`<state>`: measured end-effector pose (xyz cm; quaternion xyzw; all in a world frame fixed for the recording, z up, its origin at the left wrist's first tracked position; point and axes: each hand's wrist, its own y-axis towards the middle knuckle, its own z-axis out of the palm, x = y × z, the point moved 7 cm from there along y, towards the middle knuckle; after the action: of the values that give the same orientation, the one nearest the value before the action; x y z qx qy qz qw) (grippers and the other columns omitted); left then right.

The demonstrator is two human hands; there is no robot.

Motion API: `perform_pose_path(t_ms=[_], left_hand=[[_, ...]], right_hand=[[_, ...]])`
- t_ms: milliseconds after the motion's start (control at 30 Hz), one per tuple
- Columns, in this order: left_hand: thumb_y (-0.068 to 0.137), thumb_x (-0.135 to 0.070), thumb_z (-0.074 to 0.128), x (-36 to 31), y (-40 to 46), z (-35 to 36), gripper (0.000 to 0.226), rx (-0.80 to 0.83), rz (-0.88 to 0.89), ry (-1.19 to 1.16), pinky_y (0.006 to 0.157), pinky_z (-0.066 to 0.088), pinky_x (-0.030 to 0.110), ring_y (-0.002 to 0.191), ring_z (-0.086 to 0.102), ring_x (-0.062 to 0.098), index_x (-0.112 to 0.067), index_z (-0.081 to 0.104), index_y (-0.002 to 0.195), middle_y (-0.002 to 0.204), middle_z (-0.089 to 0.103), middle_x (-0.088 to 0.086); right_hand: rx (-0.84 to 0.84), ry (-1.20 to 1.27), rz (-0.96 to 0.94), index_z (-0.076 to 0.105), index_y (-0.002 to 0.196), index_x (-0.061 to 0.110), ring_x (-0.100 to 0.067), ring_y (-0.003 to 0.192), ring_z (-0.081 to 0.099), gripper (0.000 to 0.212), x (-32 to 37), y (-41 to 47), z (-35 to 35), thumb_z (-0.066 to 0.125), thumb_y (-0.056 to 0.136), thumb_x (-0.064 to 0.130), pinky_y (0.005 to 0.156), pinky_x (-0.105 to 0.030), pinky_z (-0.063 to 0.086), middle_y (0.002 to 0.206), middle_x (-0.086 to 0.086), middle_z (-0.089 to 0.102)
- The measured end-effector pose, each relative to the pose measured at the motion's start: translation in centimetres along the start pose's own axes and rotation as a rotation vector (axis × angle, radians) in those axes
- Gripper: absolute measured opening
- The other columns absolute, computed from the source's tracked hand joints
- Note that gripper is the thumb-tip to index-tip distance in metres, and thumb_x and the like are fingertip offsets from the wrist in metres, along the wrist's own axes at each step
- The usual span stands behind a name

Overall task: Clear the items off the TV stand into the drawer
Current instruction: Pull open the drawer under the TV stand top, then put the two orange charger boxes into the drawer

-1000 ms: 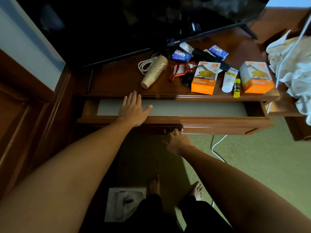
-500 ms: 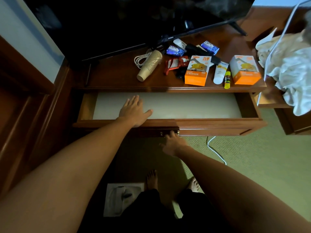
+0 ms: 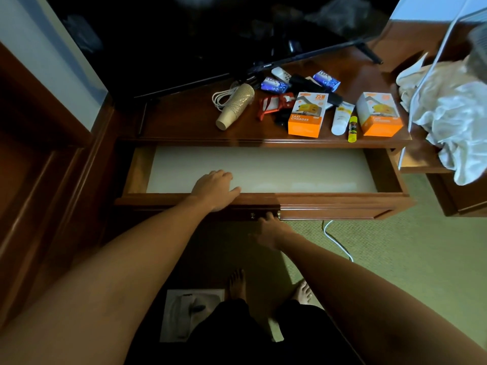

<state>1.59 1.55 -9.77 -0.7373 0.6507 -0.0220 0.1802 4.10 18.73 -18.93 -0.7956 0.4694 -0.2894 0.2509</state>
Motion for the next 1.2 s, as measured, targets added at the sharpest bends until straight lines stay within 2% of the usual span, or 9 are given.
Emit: perform_pose_path(t_ms=[133, 200, 467, 600, 667, 800, 967, 1067, 1200], left_hand=[[0.099, -0.046, 0.046, -1.5, 0.5, -1.6, 0.046, -0.081, 0.071, -0.017, 0.091, 0.046, 0.036, 0.113, 0.058, 0.023, -0.015, 0.061, 0.128, 0.129, 0.062, 0.005], [0.098, -0.045, 0.047, -2.6, 1.5, -2.5, 0.044, -0.093, 0.097, -0.045, 0.088, 0.047, 0.035, 0.109, 0.059, 0.023, -0.014, 0.063, 0.124, 0.125, 0.064, 0.005], [0.095, -0.045, 0.053, -9.2, 9.6, -9.1, 0.035, -0.136, 0.132, -0.164, 0.075, 0.039, 0.033, 0.103, 0.06, 0.027, -0.014, 0.065, 0.106, 0.111, 0.064, 0.006], [0.092, -0.048, 0.055, -13.7, 14.3, -11.7, 0.043, -0.169, 0.068, -0.173, 0.085, 0.045, 0.038, 0.116, 0.056, 0.031, -0.015, 0.062, 0.118, 0.124, 0.059, 0.008], [0.089, -0.051, 0.055, -15.6, 16.7, -11.9, 0.055, -0.154, 0.014, -0.149, 0.097, 0.042, 0.044, 0.129, 0.044, 0.032, -0.017, 0.056, 0.132, 0.138, 0.05, 0.01], [0.083, -0.06, 0.058, -18.2, 20.7, -10.9, 0.071, -0.155, -0.118, -0.176, 0.105, 0.037, 0.045, 0.137, 0.035, 0.034, -0.02, 0.048, 0.14, 0.15, 0.038, 0.01], [0.076, -0.061, 0.069, -19.8, 22.4, -9.5, 0.083, -0.178, -0.282, -0.225, 0.099, 0.042, 0.044, 0.132, 0.043, 0.037, -0.016, 0.044, 0.141, 0.145, 0.042, 0.016], [0.076, -0.053, 0.073, -19.9, 22.5, -8.7, 0.081, -0.191, -0.333, -0.243, 0.094, 0.045, 0.045, 0.125, 0.05, 0.038, -0.016, 0.042, 0.14, 0.138, 0.05, 0.018], [0.076, -0.055, 0.072, -20.6, 21.5, -8.9, 0.08, -0.251, -0.353, -0.231, 0.094, 0.044, 0.045, 0.124, 0.048, 0.037, -0.016, 0.044, 0.139, 0.136, 0.05, 0.018]], right_hand=[[-0.014, 0.065, -0.034, 0.063, 0.121, 0.014, -0.027, 0.101, 0.065, 0.039, 0.1, 0.1, -3.7, 0.053, 0.097, 0.043, 0.087, -0.042, 0.055, 0.12, -0.014, 0.066], [-0.076, 0.138, -0.043, 0.069, 0.102, 0.018, -0.024, 0.084, 0.066, 0.027, -0.3, -0.4, -7.2, 0.053, 0.095, 0.039, 0.071, -0.035, 0.054, 0.1, -0.009, 0.07], [-0.591, 0.247, 0.113, 0.072, 0.11, 0.024, -0.03, 0.097, 0.068, 0.031, -10.8, -2.2, -23.5, 0.053, 0.094, 0.043, 0.079, -0.038, 0.055, 0.11, -0.008, 0.074], [-0.829, 0.224, 0.231, 0.073, 0.103, 0.021, -0.033, 0.101, 0.065, 0.026, -18.2, -2.5, -29.3, 0.053, 0.094, 0.036, 0.073, -0.035, 0.048, 0.108, -0.009, 0.071], [-0.901, 0.125, 0.263, 0.071, 0.108, 0.015, -0.036, 0.113, 0.056, 0.029, -21.4, -1.9, -31.4, 0.052, 0.094, 0.033, 0.083, -0.04, 0.044, 0.115, -0.013, 0.064], [-0.83, -0.003, 0.348, 0.048, 0.138, 0.016, -0.039, 0.131, 0.038, 0.055, -26.7, 0.1, -33.1, 0.054, 0.091, 0.043, 0.102, -0.051, 0.037, 0.144, -0.016, 0.045], [-0.662, 0.003, 0.369, 0.028, 0.15, 0.021, -0.044, 0.146, 0.016, 0.076, -30.6, 2.8, -33.1, 0.05, 0.088, 0.06, 0.111, -0.056, 0.028, 0.162, -0.018, 0.017], [-0.602, 0.078, 0.367, 0.03, 0.148, 0.023, -0.051, 0.142, 0.024, 0.073, -31.8, 3.8, -32.7, 0.053, 0.086, 0.054, 0.108, -0.059, 0.031, 0.163, -0.02, 0.012], [-0.672, 0.176, 0.315, 0.039, 0.14, 0.019, -0.052, 0.126, 0.042, 0.065, -32.1, 3.8, -33.1, 0.057, 0.083, 0.042, 0.1, -0.056, 0.039, 0.156, -0.021, 0.027]])
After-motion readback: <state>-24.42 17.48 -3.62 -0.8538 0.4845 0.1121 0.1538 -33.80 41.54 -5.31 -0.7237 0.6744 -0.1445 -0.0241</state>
